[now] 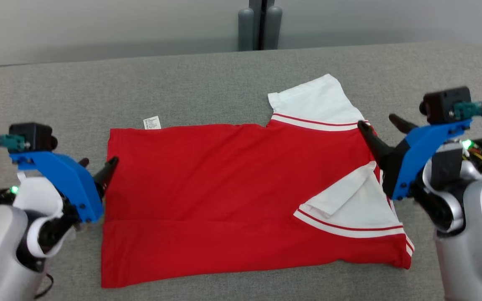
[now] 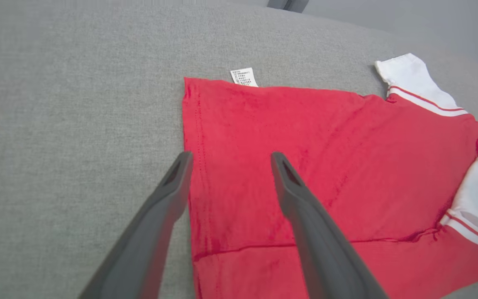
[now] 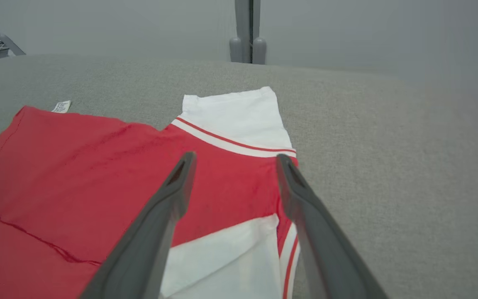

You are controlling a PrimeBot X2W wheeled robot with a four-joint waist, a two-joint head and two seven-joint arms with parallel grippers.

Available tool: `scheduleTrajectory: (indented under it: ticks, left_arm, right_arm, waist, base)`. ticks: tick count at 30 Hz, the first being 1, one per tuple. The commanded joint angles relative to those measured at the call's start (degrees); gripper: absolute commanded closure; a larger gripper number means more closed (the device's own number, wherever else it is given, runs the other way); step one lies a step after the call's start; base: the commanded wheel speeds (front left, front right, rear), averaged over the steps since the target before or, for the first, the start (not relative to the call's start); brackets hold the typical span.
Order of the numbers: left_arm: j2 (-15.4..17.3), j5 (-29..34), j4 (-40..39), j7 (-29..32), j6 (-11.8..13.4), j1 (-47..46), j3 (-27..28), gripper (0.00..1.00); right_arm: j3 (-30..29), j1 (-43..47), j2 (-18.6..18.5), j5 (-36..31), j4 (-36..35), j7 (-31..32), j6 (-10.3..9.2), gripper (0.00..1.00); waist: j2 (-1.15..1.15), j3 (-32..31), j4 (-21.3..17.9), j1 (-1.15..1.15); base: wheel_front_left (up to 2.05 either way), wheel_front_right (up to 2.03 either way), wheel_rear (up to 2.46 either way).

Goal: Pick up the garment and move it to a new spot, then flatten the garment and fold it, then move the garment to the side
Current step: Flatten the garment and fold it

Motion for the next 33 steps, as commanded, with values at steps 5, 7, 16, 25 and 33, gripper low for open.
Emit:
scheduleTrajectory:
  ticks: [5,7,16,25,33]
  left_arm:
    - [1.79,-1.08,5.08,7.34,-2.69,-10.42,-0.52,0.00]
    - [2.58,-1.36,6.79,9.00,-3.66,-12.97,-0.39,0.00]
    - [5.50,1.41,10.59,11.11,-5.34,-19.42,-1.48,0.00]
    - [4.64,2.84,12.36,11.99,-5.77,-21.98,-3.32,0.00]
    - [3.35,2.44,12.94,15.54,-6.84,-22.59,-5.89,0.65]
  right_arm:
    - [5.74,-11.48,-4.28,0.49,8.01,-0.67,0.02,0.00]
    - [7.60,-15.56,-4.87,0.97,10.90,-1.59,0.02,0.00]
    - [12.17,-29.35,-7.26,2.56,20.48,-7.18,0.02,0.00]
    - [12.12,-35.50,-6.98,3.54,27.30,-11.58,0.02,0.00]
    - [11.18,-38.50,-7.45,3.27,33.39,-11.65,0.02,0.00]
  waist:
    - [0.00,3.76,-1.07,-0.01]
    - [0.00,5.33,-1.86,-0.01]
    - [0.00,12.51,-3.64,-0.01]
    - [0.00,16.14,-3.35,-0.01]
    - [0.00,19.26,-2.31,-0.01]
  base:
    - [0.00,0.00,0.00]
    - [0.00,0.00,0.00]
    - [0.00,0.00,0.00]
    - [0.00,0.00,0.00]
    - [0.00,0.00,0.00]
